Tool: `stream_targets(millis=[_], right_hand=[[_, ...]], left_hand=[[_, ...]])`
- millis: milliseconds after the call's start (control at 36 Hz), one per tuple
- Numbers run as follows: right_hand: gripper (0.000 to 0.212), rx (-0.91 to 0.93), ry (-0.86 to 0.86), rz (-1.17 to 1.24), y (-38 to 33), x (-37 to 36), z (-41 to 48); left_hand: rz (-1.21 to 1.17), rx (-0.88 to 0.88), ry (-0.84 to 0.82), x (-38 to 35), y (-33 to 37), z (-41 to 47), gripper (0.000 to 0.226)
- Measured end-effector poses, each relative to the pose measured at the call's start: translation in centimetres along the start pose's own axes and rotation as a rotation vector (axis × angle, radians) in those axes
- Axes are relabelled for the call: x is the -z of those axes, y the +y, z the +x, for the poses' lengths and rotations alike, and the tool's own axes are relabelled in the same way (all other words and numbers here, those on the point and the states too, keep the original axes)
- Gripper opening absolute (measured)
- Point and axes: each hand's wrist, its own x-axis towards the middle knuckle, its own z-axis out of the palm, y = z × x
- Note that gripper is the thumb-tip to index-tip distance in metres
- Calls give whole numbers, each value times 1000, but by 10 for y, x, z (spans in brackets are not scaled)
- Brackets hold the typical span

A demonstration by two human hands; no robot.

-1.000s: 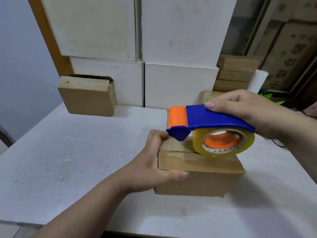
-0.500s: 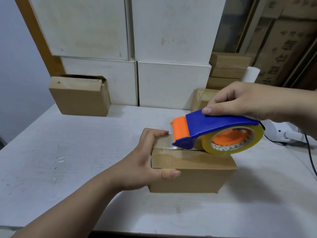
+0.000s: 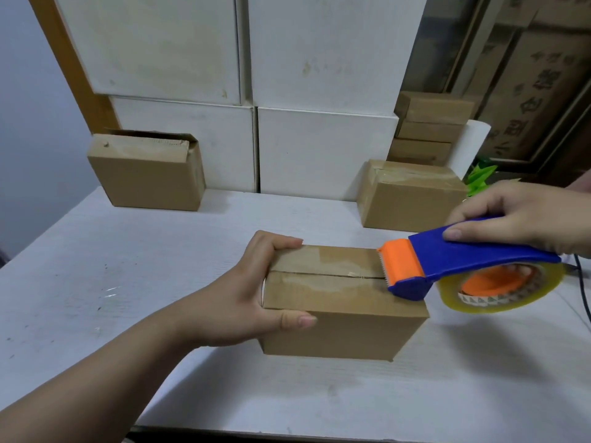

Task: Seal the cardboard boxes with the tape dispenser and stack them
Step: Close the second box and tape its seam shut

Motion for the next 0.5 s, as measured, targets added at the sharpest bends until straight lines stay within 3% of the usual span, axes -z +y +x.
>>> stream_targets(millis=[111, 250, 361, 444, 500], right_hand=[[82, -5, 23, -4, 1, -4, 1], [43, -2, 99, 46, -6, -18, 5], [47, -6, 130, 69, -9, -26, 8], [49, -5, 132, 80, -10, -28, 10], [48, -9, 130, 87, -10, -28, 10]], left_hand=[[135, 1, -40, 15, 6, -2, 87], [374, 41, -161, 47, 23, 0, 82], [659, 179, -299, 57, 50, 8, 87], [882, 119, -289, 39, 73, 22, 96], [880, 70, -302, 18, 81, 32, 108]])
